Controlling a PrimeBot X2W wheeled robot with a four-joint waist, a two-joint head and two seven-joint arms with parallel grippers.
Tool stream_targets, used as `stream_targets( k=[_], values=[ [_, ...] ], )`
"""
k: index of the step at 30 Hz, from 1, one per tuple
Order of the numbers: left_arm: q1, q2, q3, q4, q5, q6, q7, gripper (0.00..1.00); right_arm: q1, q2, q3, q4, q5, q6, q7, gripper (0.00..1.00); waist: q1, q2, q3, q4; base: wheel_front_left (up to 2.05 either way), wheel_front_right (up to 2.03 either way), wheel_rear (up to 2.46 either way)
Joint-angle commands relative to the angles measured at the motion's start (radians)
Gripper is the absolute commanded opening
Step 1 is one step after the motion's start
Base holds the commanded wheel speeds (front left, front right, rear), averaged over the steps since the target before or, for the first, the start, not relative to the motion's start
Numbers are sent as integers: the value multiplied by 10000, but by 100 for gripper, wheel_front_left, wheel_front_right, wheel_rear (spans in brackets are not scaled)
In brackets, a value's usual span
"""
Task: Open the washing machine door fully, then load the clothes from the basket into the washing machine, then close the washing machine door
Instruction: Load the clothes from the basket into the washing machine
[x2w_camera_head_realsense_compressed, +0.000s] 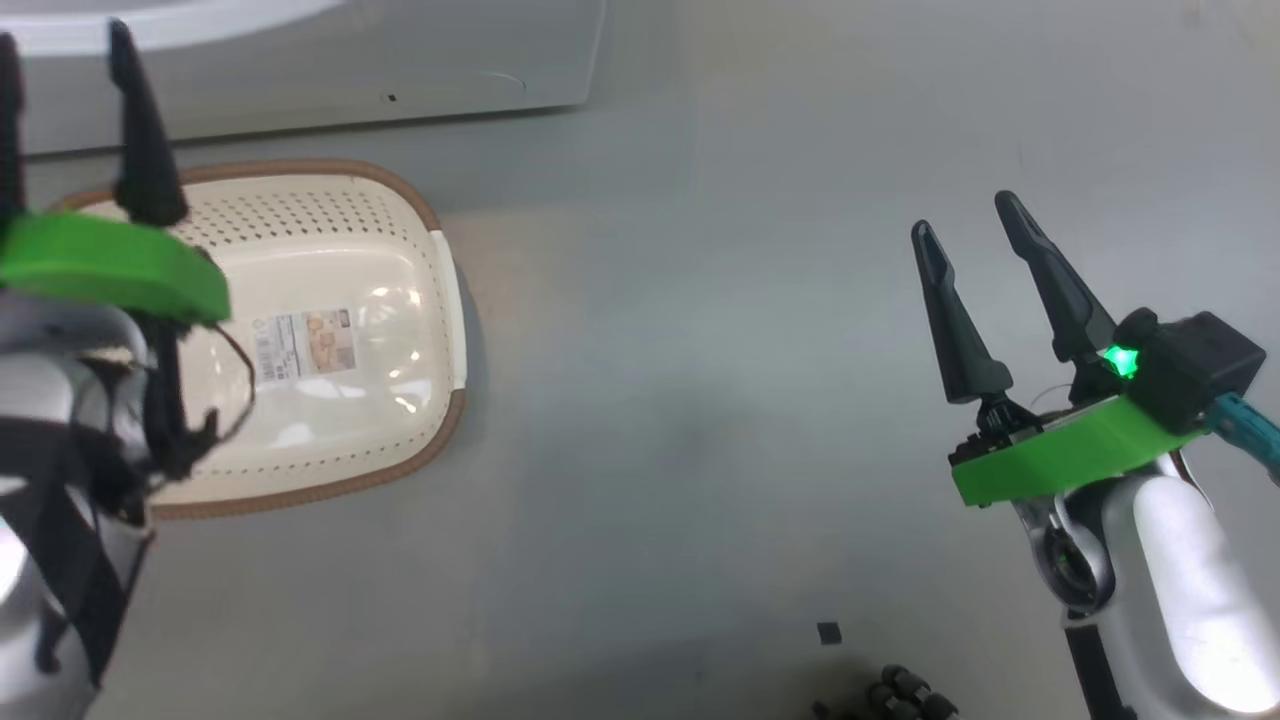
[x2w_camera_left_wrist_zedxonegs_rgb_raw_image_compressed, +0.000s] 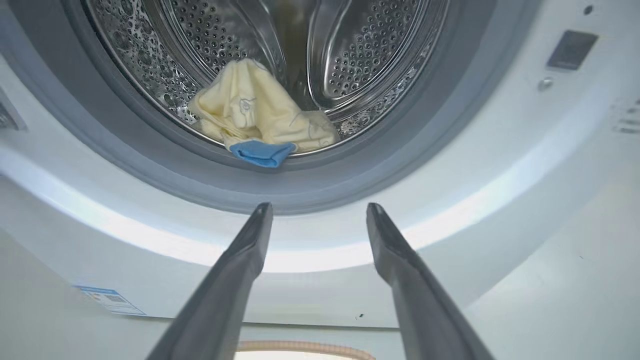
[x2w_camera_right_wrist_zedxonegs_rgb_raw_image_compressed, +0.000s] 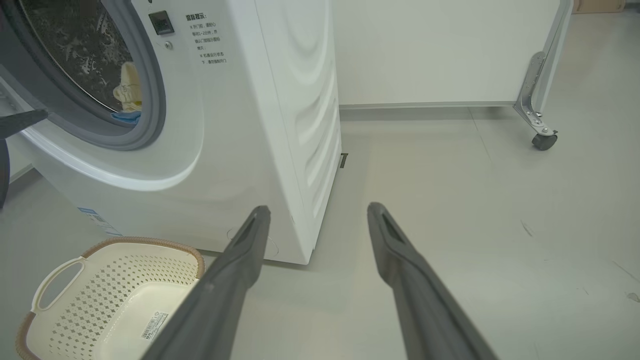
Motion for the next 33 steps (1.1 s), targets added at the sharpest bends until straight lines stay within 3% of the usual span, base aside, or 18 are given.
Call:
stream_targets(
  k=[1, 6, 11, 21, 33],
  values=[
    [323, 274, 350, -675, 80, 1055, -168, 100, 286, -90, 73, -362, -97, 35, 88, 100, 1, -1, -560, 424, 0, 0, 0],
    [2310, -97, 268, -2115, 230, 1961, -723, 100, 615, -141, -29, -591, -285, 35, 384, 100, 1, -1, -1148, 688, 0, 0, 0],
    [3707, -452, 230, -2891, 178, 2466, -1174, 100, 906, -197, -79, -764, -440, 35, 637, 100, 1, -1, -1659, 898, 0, 0, 0],
    [5127, -1145, -327, -2655, 26, 2441, -1658, 100, 1613, -237, -78, -1054, -680, 35, 1136, 100, 1, -1, -2908, 1212, 0, 0, 0],
    [5545, -1280, -593, -2296, -118, 2395, -1576, 100, 2098, -186, -81, -1344, -766, 35, 1459, 100, 1, -1, -3569, 1255, 0, 0, 0]
  ],
)
